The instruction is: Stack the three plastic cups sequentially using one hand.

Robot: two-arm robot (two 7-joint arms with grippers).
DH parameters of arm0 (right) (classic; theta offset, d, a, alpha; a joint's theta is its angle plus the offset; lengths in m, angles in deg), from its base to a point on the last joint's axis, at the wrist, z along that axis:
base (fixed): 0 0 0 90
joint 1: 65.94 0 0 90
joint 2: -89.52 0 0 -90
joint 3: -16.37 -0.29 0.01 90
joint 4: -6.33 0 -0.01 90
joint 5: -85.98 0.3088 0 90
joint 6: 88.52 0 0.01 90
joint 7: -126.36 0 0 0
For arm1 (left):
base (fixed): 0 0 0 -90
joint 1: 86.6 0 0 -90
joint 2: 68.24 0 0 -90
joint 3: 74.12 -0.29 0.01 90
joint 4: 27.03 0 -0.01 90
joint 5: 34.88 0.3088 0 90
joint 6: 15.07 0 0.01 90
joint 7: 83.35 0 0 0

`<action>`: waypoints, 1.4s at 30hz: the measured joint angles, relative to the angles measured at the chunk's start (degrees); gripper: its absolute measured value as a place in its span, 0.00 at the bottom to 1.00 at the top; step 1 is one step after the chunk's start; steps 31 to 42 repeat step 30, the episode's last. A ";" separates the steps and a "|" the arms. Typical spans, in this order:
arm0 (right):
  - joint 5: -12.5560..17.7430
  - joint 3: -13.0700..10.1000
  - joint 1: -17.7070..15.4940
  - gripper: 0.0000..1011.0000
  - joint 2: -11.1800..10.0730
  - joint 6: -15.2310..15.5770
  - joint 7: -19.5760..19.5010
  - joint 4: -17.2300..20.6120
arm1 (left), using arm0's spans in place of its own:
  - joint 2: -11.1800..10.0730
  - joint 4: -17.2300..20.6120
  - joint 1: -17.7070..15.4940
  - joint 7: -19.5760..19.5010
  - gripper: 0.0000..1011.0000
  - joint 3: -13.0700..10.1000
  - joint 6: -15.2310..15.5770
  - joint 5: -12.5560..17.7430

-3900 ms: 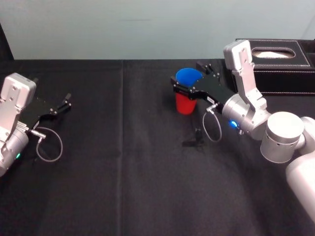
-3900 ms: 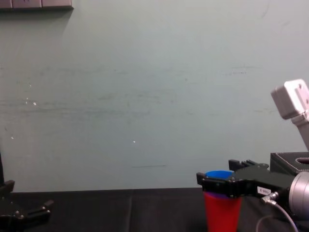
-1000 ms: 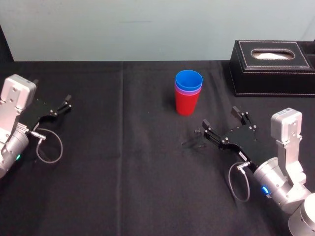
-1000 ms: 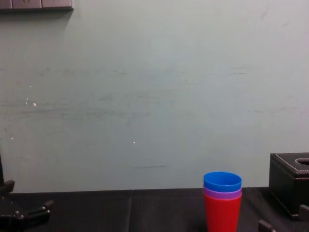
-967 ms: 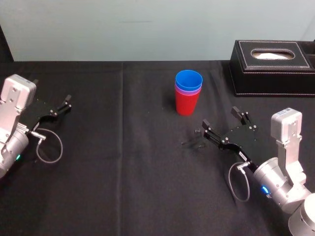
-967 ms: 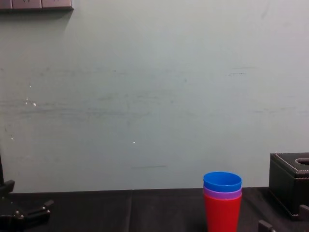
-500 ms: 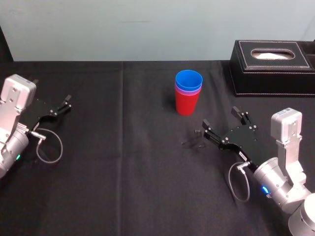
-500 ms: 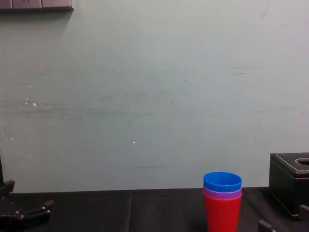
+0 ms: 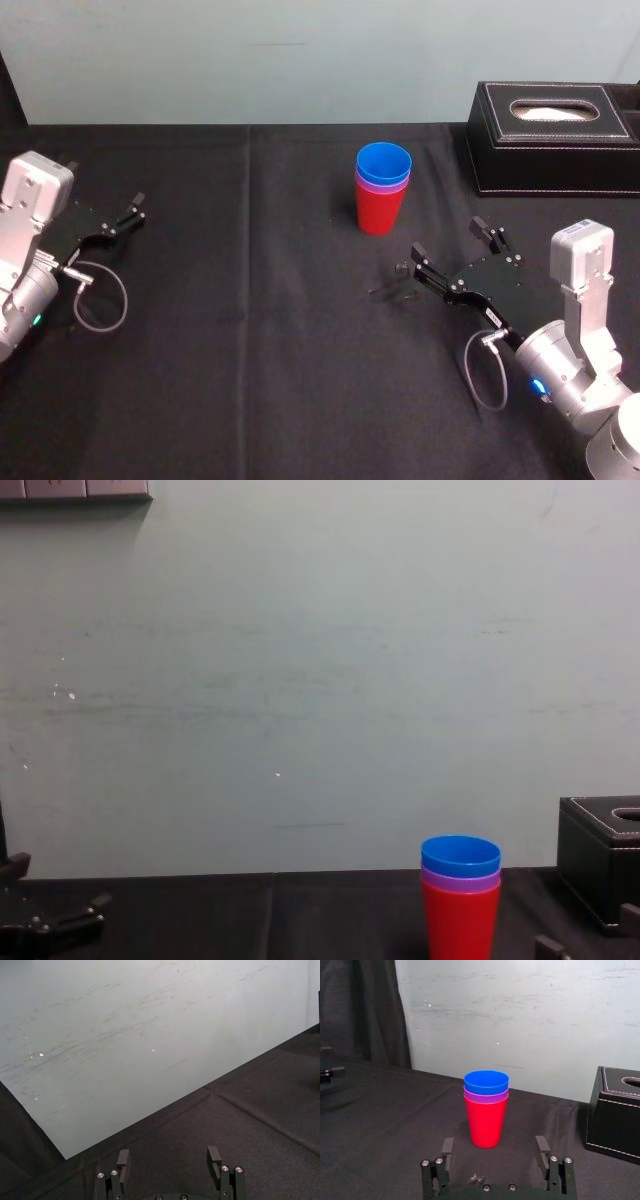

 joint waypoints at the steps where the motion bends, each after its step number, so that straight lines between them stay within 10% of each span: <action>1: 0.00 0.00 0.00 0.99 0.00 0.00 0.00 0.00 | 0.00 0.00 0.00 0.00 0.99 0.00 0.00 0.00; 42: 0.00 0.00 0.00 0.99 0.00 0.00 0.00 0.00 | 0.00 0.00 0.00 0.00 0.99 0.00 0.00 0.00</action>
